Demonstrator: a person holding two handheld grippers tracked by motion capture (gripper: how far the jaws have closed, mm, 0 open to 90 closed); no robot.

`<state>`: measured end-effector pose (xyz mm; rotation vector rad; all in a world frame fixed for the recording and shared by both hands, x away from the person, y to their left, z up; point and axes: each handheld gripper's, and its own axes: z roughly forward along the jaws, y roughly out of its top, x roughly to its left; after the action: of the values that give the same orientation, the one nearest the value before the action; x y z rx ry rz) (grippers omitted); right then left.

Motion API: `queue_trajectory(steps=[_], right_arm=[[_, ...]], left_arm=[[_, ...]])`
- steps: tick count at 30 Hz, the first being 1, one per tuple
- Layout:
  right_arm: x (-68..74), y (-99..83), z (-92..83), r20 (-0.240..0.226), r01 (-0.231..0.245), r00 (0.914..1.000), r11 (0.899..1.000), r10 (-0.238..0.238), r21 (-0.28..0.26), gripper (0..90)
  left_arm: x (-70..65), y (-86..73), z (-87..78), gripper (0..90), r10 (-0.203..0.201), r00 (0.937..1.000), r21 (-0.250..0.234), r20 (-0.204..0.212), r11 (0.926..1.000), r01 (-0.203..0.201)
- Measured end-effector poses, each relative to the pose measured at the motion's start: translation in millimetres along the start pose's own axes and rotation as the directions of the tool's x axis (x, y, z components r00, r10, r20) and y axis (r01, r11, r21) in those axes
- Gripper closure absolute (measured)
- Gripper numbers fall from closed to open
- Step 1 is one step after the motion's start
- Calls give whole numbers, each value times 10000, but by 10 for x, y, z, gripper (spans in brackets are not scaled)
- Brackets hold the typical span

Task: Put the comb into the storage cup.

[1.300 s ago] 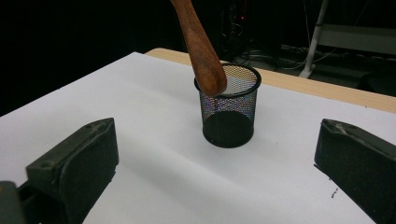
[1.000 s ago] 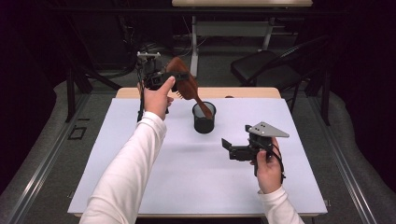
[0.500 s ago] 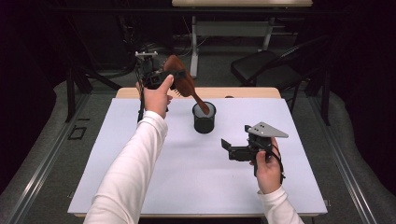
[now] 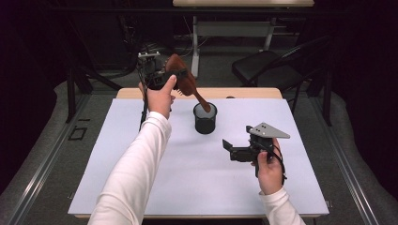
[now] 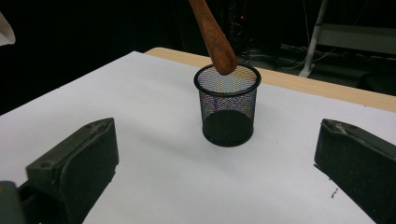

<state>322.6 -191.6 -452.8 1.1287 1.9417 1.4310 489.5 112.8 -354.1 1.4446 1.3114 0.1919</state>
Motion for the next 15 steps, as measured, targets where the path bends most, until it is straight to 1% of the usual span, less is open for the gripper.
queue_trajectory(steps=[4,7,10,12,15], right_arm=[[-3,0,-2,8,-20,10000,10000,20,-22,0],[-4,1,-4,8,-15,10000,10000,15,-27,0],[-4,2,-7,11,-14,10000,10000,14,-9,0],[-4,3,-8,7,-12,10000,10000,12,-12,0],[-2,0,-3,3,27,10000,10000,-27,-36,0]], left_arm=[[3,-6,15,482,-49,10000,6,-85,10000,49],[4,-11,25,482,25,9998,-11,-186,10000,-25],[0,-18,37,482,-73,9998,-41,-189,10000,72],[4,-21,42,482,0,9998,-8,-221,10000,0],[1,-31,58,482,-56,9997,-28,-224,10000,56]])
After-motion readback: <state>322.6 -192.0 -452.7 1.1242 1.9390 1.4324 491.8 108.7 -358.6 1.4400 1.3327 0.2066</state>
